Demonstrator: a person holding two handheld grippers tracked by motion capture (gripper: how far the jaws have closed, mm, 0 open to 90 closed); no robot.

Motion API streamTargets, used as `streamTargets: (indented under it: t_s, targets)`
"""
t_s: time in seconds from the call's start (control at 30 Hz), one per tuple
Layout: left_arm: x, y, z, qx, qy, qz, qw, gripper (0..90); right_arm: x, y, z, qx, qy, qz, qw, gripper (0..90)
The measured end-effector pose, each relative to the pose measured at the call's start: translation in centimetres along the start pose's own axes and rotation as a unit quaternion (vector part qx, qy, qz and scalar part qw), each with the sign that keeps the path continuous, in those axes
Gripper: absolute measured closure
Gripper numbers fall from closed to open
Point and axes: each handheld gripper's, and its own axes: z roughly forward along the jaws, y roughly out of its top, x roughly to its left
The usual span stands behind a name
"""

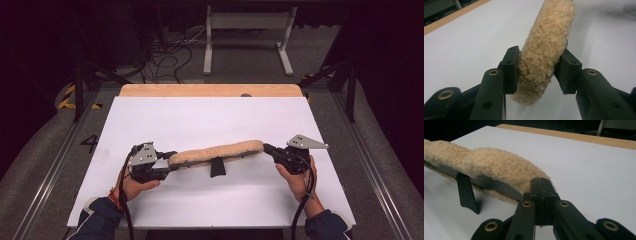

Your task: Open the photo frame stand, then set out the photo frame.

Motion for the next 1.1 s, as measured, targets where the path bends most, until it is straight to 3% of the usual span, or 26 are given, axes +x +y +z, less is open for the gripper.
streamTargets:
  t_s: [1.1]
  targets:
    - [-0.72, -0.04, -0.21, 0.004, 0.001, 0.007, 1.0000, 59.4, -0.28, 0.31, 0.58, 0.006, -0.002, 0.002, 1.0000, 90.0]
